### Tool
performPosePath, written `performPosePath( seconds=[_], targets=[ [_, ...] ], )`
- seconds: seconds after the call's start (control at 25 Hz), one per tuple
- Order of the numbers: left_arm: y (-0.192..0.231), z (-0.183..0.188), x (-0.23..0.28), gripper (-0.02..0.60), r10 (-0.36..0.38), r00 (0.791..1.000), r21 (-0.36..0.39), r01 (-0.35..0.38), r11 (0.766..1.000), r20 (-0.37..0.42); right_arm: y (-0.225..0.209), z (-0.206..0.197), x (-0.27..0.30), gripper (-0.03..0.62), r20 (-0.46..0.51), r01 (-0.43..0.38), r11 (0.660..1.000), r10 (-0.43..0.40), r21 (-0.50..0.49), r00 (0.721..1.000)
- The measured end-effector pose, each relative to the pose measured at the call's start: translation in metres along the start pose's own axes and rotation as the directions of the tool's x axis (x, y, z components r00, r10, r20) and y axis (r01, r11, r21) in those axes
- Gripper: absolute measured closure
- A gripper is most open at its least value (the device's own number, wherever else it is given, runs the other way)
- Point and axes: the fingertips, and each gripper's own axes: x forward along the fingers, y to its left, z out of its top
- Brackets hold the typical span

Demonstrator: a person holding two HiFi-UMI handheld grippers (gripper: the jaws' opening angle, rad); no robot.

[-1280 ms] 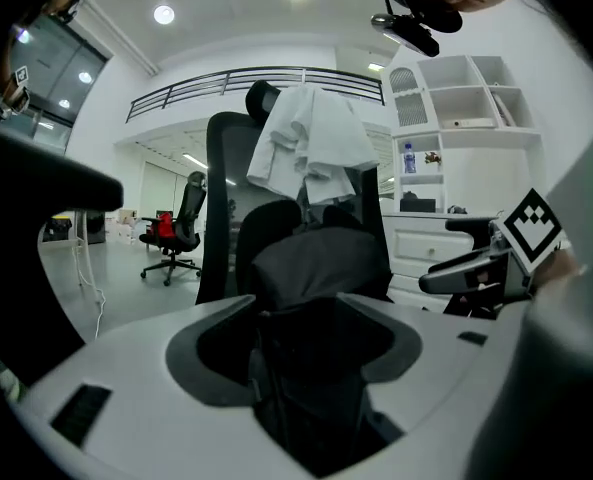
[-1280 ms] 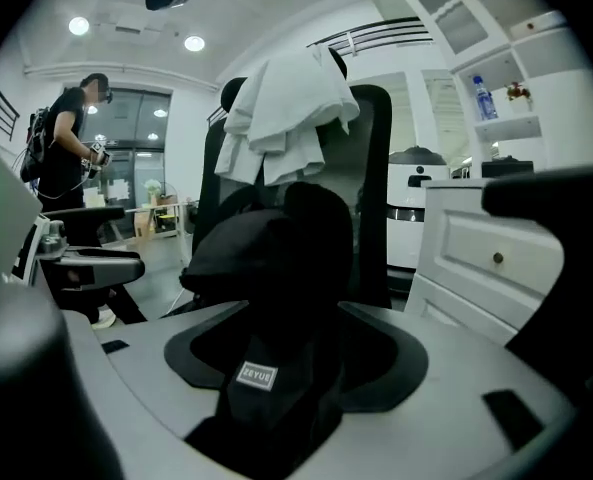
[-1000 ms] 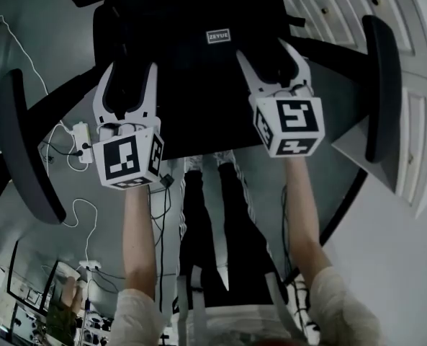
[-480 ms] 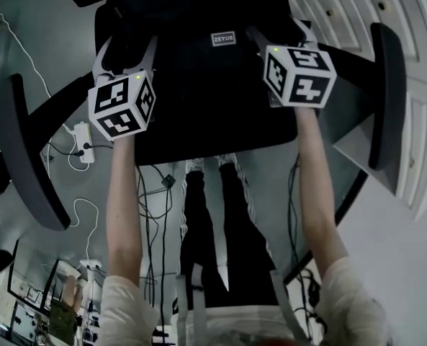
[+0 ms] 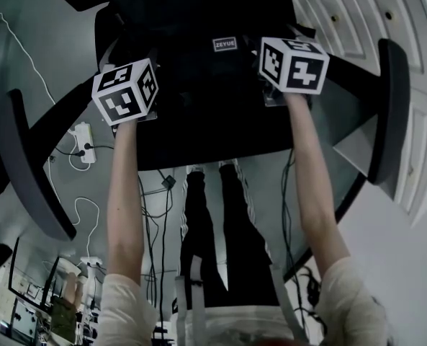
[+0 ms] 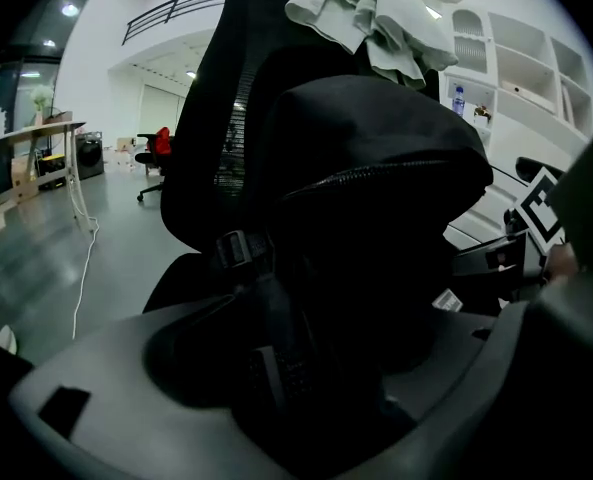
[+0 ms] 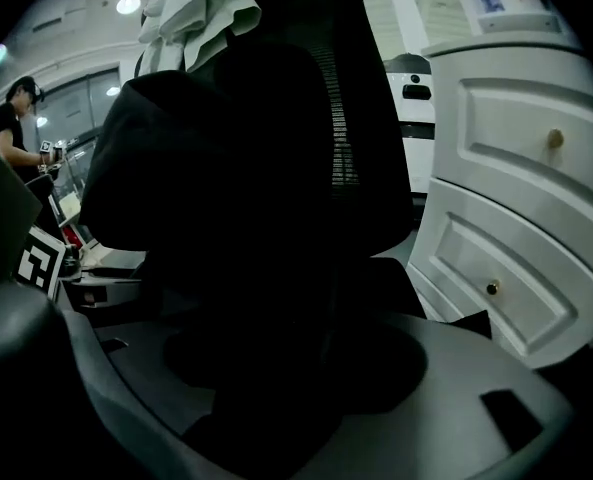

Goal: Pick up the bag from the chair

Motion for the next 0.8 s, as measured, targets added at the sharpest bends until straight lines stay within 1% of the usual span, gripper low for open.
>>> performPosePath(
  seconds=[0.16,0.28,0.4,0.52,0.64,0.8],
  targets=[
    [0.001,-0.003,0.004,0.239,0.011,0.999,-0.001,-0.011,1.000,-0.040,0.003,-0.003,0.004,0.352,-0.001,0.026,0.999,-0.026,-0.023,1.000],
    [-0.001,-0.006,0.007,0.244,0.036,0.997,0.019,-0.035,0.999,-0.069,0.004,-0.006,0.008,0.378,-0.041,0.046,0.998,-0.048,-0.039,0.998],
    [-0.006,-0.008,0.007,0.297,0.035,0.997,0.041,-0.032,0.999,-0.072,0.005,-0.008,0.012,0.410,-0.070,0.050,0.998,-0.053,-0.049,0.996],
    [-0.008,-0.006,0.002,0.362,0.042,0.997,0.051,-0.039,0.998,-0.063,0.012,-0.008,0.013,0.436,-0.032,0.048,0.996,-0.050,-0.073,0.998],
    [-0.010,-0.002,-0.002,0.427,0.043,0.999,0.034,-0.042,0.999,-0.025,0.011,-0.007,0.011,0.467,-0.018,0.038,0.998,-0.038,-0.050,0.999],
    [-0.011,-0.001,-0.006,0.465,0.034,0.999,0.028,-0.034,0.999,0.011,0.012,-0.008,0.011,0.491,0.008,0.017,1.000,-0.017,-0.022,1.000]
  ],
)
